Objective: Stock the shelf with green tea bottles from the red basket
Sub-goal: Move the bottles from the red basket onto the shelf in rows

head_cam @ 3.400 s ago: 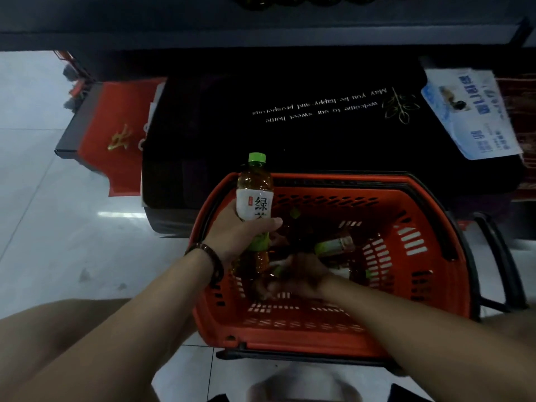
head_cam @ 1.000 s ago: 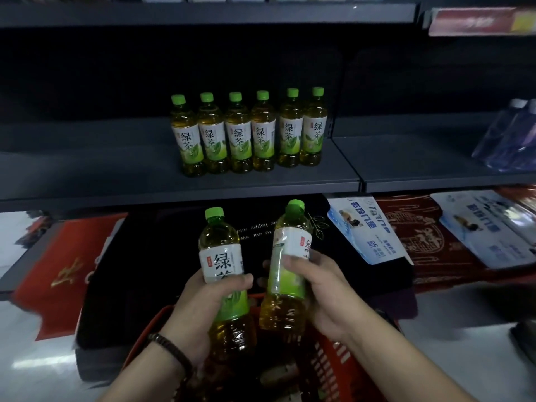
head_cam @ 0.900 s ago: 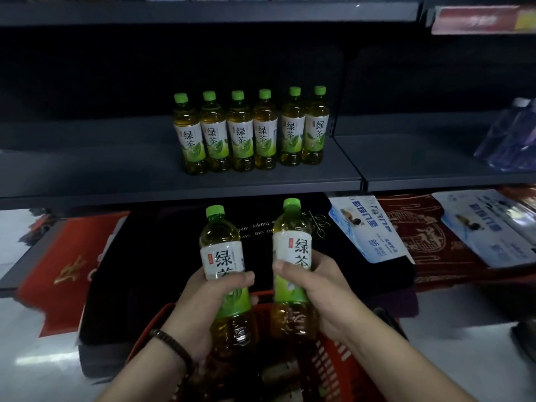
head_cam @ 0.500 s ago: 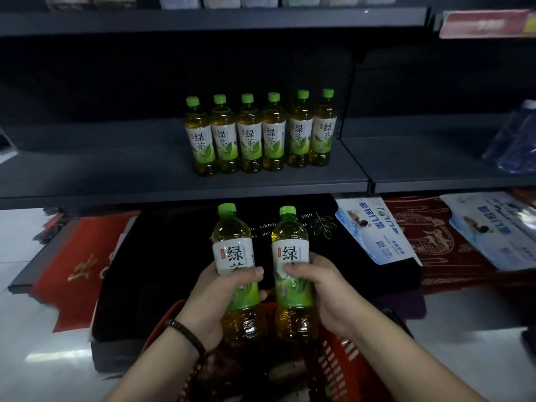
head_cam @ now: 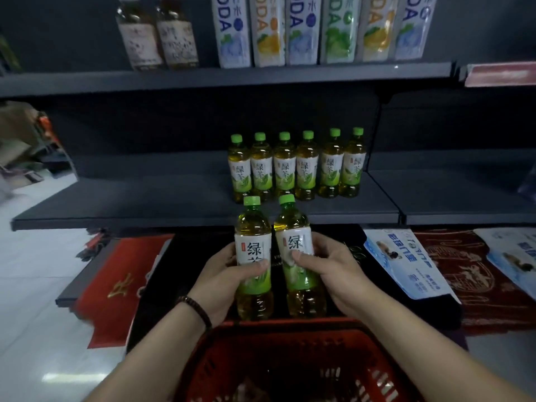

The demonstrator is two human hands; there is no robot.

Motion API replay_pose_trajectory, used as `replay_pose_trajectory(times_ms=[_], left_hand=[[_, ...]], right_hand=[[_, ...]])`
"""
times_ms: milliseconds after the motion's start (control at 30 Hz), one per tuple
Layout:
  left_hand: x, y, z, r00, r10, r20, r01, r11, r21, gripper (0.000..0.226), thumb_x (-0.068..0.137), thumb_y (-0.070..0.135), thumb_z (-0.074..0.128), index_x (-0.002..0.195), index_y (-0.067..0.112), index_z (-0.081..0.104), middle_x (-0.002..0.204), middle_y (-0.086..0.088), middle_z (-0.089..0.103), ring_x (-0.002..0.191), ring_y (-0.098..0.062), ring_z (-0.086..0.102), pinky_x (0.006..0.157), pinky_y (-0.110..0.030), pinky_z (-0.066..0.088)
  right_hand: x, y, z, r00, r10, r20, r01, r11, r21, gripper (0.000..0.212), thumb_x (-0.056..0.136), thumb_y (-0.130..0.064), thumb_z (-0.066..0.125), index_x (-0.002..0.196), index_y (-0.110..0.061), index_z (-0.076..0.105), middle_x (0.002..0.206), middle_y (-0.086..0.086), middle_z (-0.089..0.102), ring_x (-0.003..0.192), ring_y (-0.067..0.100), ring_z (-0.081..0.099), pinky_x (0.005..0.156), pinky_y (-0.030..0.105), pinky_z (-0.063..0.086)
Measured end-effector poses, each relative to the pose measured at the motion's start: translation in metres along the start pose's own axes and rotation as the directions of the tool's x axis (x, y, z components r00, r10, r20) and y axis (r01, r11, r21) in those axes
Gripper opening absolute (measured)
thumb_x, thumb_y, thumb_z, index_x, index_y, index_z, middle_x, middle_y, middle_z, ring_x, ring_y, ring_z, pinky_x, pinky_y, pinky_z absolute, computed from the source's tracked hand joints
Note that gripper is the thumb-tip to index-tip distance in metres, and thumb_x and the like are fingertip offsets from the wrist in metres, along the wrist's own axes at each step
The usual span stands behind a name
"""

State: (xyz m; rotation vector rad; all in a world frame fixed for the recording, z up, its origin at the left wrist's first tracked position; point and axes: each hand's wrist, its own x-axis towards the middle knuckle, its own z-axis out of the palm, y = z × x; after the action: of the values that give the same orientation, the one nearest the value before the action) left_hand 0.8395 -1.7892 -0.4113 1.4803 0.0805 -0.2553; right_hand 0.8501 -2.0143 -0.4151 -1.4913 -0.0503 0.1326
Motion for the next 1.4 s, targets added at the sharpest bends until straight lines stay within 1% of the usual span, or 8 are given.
replay_pose_trajectory(times_ms=[167,367,500,700,867,1100,1233,1400], left_hand=[[0.024,0.024,-0.044,0.993,0.071,-0.099,-0.062,0.994,0.092,0.051,0.080,0.010,0.089,0.125,0.026,0.071,0.115,0.002,0.081,0.107,-0.019,0.078,0.099,-0.049,0.060],[0.075,0.047,-0.101,0.982,0.067,-0.178,-0.054,0.996,0.075,0.055,0.077,0.006,0.090,0.124,0.025,0.067,0.114,0.001,0.081,0.103,-0.020,0.078,0.068,-0.037,0.063],[0.120,0.061,-0.135,0.971,0.107,-0.214,-0.086,0.990,0.108,0.056,0.077,0.004,0.090,0.125,0.018,0.067,0.113,-0.005,0.082,0.101,-0.025,0.080,0.083,-0.047,0.066],[0.195,0.075,-0.177,0.900,0.303,-0.312,-0.235,0.943,0.236,0.047,0.076,0.016,0.093,0.116,0.031,0.074,0.106,0.007,0.082,0.102,-0.015,0.078,0.094,-0.044,0.063],[0.232,0.066,-0.186,0.843,0.424,-0.330,-0.276,0.868,0.412,0.036,0.085,0.025,0.085,0.115,0.035,0.067,0.103,0.023,0.069,0.096,0.003,0.064,0.074,-0.020,0.047],[0.250,0.043,-0.195,0.807,0.487,-0.334,-0.337,0.844,0.417,0.046,0.082,0.027,0.085,0.123,0.038,0.065,0.112,0.018,0.075,0.104,-0.004,0.070,0.092,-0.038,0.059],[0.252,0.035,-0.194,0.808,0.476,-0.348,-0.290,0.835,0.468,0.059,0.076,0.024,0.090,0.128,0.033,0.062,0.120,0.013,0.074,0.110,-0.010,0.071,0.098,-0.043,0.059],[0.251,0.023,-0.185,0.776,0.493,-0.393,-0.223,0.798,0.560,0.060,0.075,0.019,0.087,0.126,0.032,0.058,0.119,0.010,0.071,0.113,-0.016,0.067,0.098,-0.043,0.058]], right_hand=[[0.048,-0.018,0.048,0.997,-0.082,0.003,0.082,0.991,-0.108,0.041,0.086,-0.017,0.087,0.123,-0.015,0.071,0.113,0.007,0.080,0.106,0.022,0.077,0.097,0.049,0.062],[0.118,-0.028,0.100,0.984,-0.161,0.080,0.179,0.908,-0.378,0.044,0.087,-0.029,0.085,0.125,-0.030,0.062,0.121,-0.009,0.074,0.114,0.010,0.070,0.103,0.045,0.058],[0.166,-0.029,0.129,0.968,-0.244,0.056,0.244,0.868,-0.433,0.046,0.089,-0.026,0.084,0.129,-0.023,0.060,0.120,-0.010,0.073,0.112,0.007,0.068,0.104,0.043,0.057],[0.236,-0.026,0.165,0.938,-0.346,-0.009,0.317,0.870,-0.378,0.052,0.091,-0.009,0.079,0.119,-0.046,0.056,0.123,-0.017,0.070,0.121,0.005,0.063,0.112,0.038,0.050],[0.271,-0.004,0.185,0.867,-0.492,-0.076,0.380,0.753,-0.537,0.056,0.090,-0.007,0.079,0.134,-0.032,0.054,0.128,-0.012,0.069,0.122,0.004,0.062,0.102,0.023,0.049],[0.290,0.017,0.189,0.785,-0.610,-0.106,0.402,0.633,-0.662,0.056,0.093,-0.014,0.075,0.141,-0.026,0.049,0.130,-0.002,0.064,0.124,0.015,0.060,0.105,0.044,0.053],[0.271,0.029,0.196,0.787,-0.603,-0.128,0.400,0.658,-0.639,0.067,0.092,-0.015,0.076,0.147,-0.025,0.039,0.144,0.000,0.052,0.132,0.013,0.051,0.108,0.033,0.050],[0.231,0.063,0.201,0.810,-0.585,0.049,0.343,0.404,-0.848,0.064,0.095,-0.045,0.060,0.152,-0.026,0.041,0.141,0.005,0.042,0.127,0.021,0.045,0.103,0.037,0.049]])
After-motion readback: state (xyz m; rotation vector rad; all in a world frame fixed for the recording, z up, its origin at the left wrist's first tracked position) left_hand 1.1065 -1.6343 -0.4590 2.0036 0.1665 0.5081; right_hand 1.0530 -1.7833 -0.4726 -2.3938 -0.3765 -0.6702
